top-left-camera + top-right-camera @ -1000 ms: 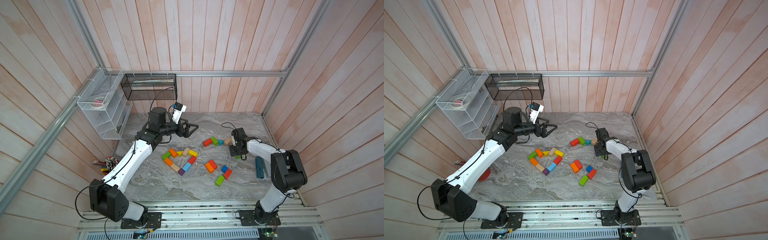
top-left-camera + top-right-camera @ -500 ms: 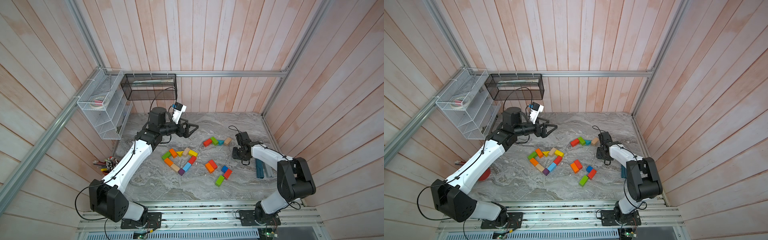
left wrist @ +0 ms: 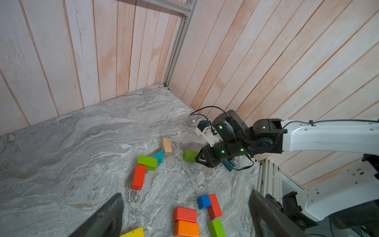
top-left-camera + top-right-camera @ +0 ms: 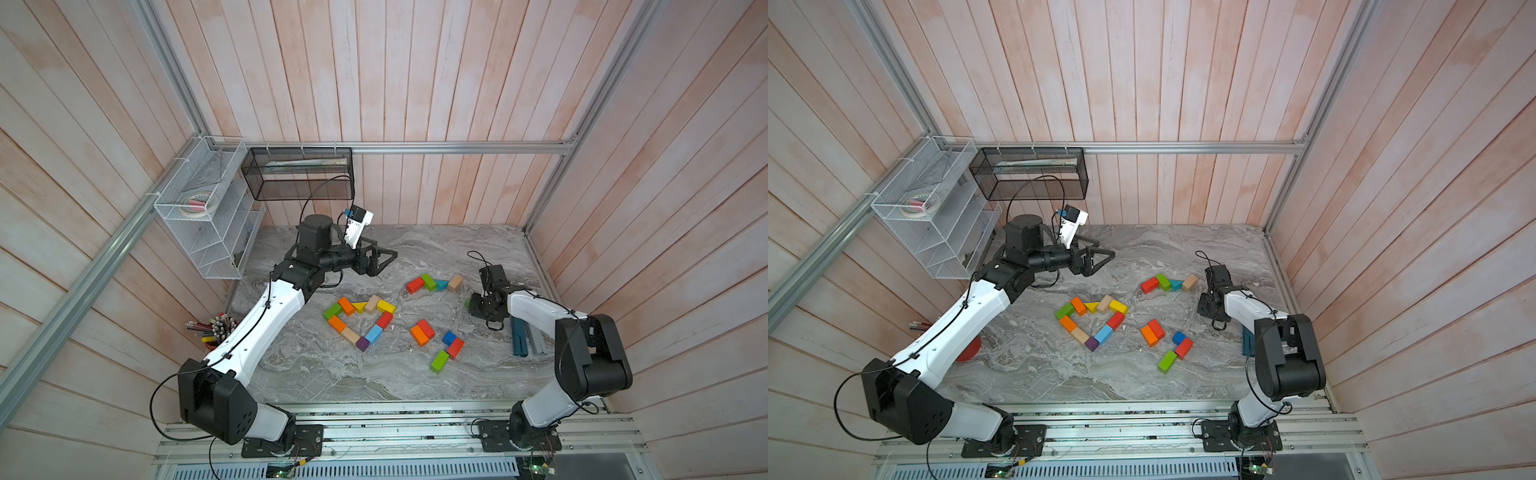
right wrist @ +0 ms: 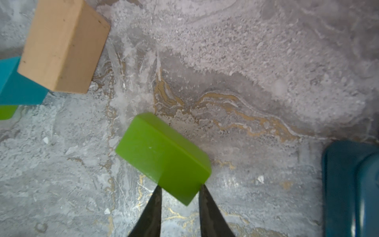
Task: Assemble a heart with building blocks
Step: Assemble the building block at the center of the board.
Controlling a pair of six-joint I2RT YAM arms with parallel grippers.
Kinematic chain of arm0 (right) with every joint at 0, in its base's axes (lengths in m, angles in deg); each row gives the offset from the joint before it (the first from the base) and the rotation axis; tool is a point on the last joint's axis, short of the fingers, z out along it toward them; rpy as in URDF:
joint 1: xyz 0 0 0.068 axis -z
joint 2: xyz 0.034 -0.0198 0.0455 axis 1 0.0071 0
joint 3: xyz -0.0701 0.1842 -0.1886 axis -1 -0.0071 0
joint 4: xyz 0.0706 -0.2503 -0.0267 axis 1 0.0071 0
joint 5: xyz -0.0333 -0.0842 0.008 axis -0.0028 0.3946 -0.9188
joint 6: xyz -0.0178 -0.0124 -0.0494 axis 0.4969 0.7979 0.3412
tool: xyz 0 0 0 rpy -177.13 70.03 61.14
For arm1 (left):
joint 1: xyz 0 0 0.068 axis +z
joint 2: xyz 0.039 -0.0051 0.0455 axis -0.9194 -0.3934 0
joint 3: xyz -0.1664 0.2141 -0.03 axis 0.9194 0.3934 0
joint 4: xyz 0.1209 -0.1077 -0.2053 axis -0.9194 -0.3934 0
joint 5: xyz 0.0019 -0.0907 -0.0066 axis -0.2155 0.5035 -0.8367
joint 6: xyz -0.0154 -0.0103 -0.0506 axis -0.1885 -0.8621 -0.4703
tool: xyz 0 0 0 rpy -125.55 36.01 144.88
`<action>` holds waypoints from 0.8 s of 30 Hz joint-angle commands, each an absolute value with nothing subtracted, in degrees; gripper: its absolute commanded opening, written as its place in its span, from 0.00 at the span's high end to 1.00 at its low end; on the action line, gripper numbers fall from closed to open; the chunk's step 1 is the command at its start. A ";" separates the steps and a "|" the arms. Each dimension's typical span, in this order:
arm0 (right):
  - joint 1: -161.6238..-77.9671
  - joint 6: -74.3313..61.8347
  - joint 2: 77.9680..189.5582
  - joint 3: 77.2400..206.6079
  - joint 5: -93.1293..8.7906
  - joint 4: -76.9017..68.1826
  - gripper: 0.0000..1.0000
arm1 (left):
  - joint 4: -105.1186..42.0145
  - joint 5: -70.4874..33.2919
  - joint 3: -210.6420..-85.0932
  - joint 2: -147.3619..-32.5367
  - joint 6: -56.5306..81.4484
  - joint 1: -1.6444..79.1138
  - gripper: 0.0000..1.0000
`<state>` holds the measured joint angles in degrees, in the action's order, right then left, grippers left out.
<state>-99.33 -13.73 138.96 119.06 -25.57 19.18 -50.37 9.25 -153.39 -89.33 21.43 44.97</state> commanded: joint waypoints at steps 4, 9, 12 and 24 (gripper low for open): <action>-98.27 -10.43 141.69 122.93 -25.48 18.64 0.61 | -49.09 10.13 -152.54 -88.72 21.03 45.04 0.05; -97.59 -9.86 143.11 124.56 -25.85 18.56 0.61 | -49.10 10.13 -152.46 -88.79 21.09 45.12 0.06; -97.21 -9.76 144.08 125.29 -25.93 18.45 0.61 | -49.10 10.22 -152.54 -88.86 21.13 45.12 0.06; -96.71 -8.11 147.45 128.79 -27.81 17.51 0.60 | -49.18 10.28 -152.46 -88.97 21.16 45.11 0.06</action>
<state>-96.95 -9.38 146.15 126.62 -26.82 17.61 -50.34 9.42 -153.37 -89.33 21.43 44.97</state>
